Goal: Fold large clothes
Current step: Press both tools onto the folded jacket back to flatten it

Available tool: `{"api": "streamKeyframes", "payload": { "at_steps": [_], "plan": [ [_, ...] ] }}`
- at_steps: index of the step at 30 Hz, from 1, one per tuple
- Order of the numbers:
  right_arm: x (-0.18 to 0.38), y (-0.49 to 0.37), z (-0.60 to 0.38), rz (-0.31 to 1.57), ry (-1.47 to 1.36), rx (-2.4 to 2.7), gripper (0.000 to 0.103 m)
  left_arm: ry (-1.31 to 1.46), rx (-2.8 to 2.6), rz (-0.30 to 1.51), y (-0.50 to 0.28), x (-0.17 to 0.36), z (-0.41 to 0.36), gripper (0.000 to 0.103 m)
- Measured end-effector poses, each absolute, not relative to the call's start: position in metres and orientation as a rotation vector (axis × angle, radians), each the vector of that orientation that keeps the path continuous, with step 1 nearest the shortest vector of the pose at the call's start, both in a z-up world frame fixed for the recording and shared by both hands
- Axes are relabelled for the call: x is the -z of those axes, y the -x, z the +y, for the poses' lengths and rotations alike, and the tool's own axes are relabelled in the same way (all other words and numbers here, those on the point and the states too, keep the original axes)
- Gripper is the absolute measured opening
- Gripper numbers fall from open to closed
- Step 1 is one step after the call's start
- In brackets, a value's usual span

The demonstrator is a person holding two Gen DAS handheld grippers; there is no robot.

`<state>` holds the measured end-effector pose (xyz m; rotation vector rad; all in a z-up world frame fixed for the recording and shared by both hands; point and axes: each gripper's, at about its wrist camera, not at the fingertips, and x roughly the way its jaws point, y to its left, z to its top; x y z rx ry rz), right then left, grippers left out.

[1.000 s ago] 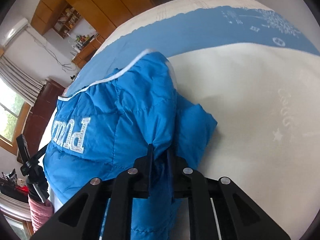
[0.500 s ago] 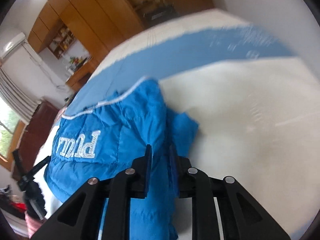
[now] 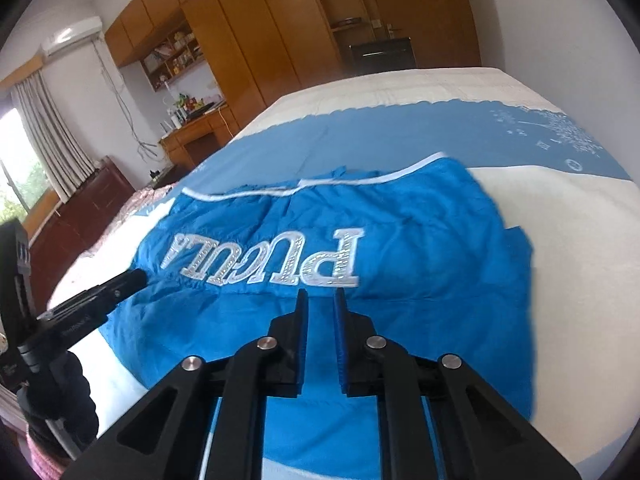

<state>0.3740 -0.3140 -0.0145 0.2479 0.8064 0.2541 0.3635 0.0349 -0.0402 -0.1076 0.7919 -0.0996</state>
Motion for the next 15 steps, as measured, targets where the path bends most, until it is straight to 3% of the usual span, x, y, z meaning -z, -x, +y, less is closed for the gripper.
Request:
{"api": "streamKeyframes", "payload": {
  "at_steps": [15],
  "plan": [
    [0.054, -0.372, -0.298, 0.815, -0.133, -0.208, 0.008, 0.035, 0.141, 0.805, -0.365, 0.085, 0.033, 0.027]
  ]
}}
